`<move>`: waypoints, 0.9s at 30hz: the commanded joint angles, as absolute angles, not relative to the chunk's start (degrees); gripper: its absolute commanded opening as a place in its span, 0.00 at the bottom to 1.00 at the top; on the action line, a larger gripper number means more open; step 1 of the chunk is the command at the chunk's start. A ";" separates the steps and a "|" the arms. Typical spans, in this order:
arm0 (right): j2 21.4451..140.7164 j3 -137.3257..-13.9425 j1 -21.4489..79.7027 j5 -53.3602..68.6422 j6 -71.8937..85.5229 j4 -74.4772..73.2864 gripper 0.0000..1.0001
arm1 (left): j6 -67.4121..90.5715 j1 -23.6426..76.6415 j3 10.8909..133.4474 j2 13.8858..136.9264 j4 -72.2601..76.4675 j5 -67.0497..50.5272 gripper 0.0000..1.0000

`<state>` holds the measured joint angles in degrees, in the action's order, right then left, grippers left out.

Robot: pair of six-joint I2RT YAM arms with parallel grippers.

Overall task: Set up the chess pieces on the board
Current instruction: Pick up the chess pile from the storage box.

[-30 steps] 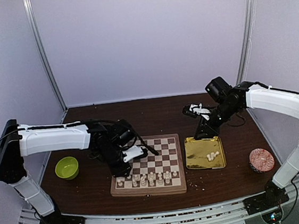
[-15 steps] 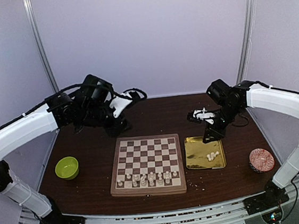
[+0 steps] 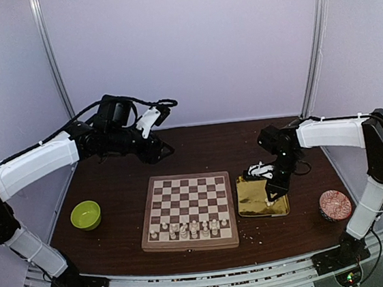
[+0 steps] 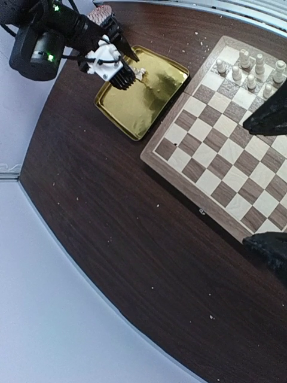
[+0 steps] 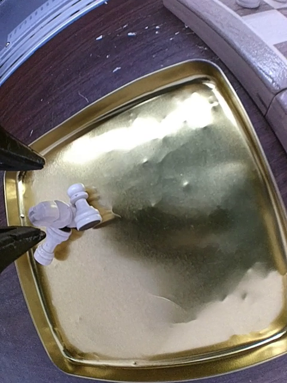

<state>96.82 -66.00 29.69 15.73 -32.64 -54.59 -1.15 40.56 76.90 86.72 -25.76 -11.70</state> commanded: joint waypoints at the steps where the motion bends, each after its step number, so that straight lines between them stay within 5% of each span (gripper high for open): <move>1: 97.14 -65.11 29.54 12.09 -32.30 -53.88 0.31 | -0.22 40.71 76.90 85.34 -22.12 -15.10 0.56; 27: 100.65 -66.97 29.07 18.32 -32.19 -55.65 0.02 | -0.09 40.72 78.22 87.58 -23.77 -20.48 0.55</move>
